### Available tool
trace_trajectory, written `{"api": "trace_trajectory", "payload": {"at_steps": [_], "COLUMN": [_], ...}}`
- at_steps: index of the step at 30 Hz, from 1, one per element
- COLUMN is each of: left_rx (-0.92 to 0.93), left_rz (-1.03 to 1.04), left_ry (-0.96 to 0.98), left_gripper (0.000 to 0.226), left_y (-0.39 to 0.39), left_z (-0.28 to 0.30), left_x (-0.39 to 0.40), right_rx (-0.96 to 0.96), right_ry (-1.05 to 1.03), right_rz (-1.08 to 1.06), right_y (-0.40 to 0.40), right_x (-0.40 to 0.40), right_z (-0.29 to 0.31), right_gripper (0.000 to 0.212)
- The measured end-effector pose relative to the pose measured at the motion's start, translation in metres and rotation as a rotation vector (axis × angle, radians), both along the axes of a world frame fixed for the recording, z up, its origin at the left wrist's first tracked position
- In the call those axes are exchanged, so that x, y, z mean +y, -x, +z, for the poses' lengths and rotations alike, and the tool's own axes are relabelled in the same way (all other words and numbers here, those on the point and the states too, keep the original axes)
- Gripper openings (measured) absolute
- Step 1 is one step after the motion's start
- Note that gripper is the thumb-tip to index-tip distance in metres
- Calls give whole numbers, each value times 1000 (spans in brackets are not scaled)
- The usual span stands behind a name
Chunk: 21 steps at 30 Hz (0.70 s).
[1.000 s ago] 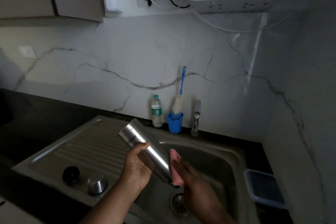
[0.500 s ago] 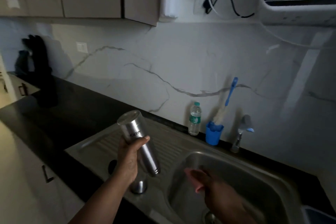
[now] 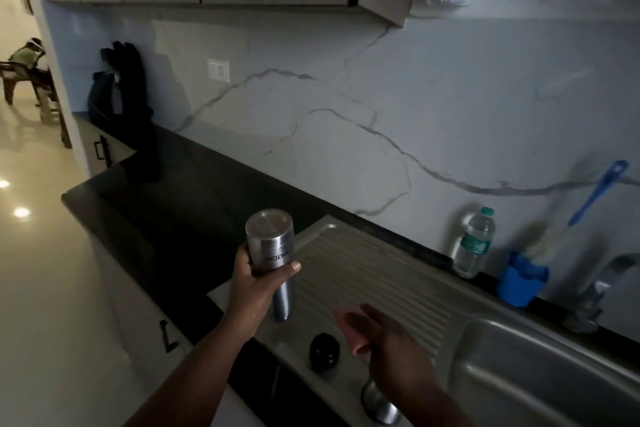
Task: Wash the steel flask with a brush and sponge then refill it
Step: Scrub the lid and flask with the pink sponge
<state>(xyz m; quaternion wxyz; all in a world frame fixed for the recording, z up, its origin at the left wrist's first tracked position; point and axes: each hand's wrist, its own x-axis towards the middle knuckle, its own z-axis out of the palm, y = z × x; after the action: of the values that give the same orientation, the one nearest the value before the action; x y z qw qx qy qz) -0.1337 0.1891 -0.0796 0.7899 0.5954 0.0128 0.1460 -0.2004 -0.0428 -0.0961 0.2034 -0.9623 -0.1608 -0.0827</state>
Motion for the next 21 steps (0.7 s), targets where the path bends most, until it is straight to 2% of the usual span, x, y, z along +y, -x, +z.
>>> {"api": "trace_trajectory", "payload": {"at_steps": [2, 8, 11, 13, 18, 21], "left_rx": [24, 72, 70, 74, 95, 118], "left_rz": [-2, -25, -43, -63, -164, -163], "left_ry": [-15, -35, -51, -82, -192, -231], "left_gripper": [80, 81, 78, 80, 87, 91], "left_y": [-10, -31, -41, -46, -47, -50], "left_z": [-11, -34, -38, -39, -40, -39], "left_x": [7, 19, 21, 20, 14, 16], "right_rx": [-24, -14, -29, -9, 48, 57], "right_ry": [50, 63, 21, -3, -14, -3], "right_rz": [-19, -129, -152, -179, -202, -229], "right_y": [-8, -23, -25, -28, -27, -23], "right_x": [10, 21, 20, 19, 13, 4], "right_z": [-6, -11, -10, -11, -5, -4], "right_gripper": [81, 93, 71, 64, 70, 67]}}
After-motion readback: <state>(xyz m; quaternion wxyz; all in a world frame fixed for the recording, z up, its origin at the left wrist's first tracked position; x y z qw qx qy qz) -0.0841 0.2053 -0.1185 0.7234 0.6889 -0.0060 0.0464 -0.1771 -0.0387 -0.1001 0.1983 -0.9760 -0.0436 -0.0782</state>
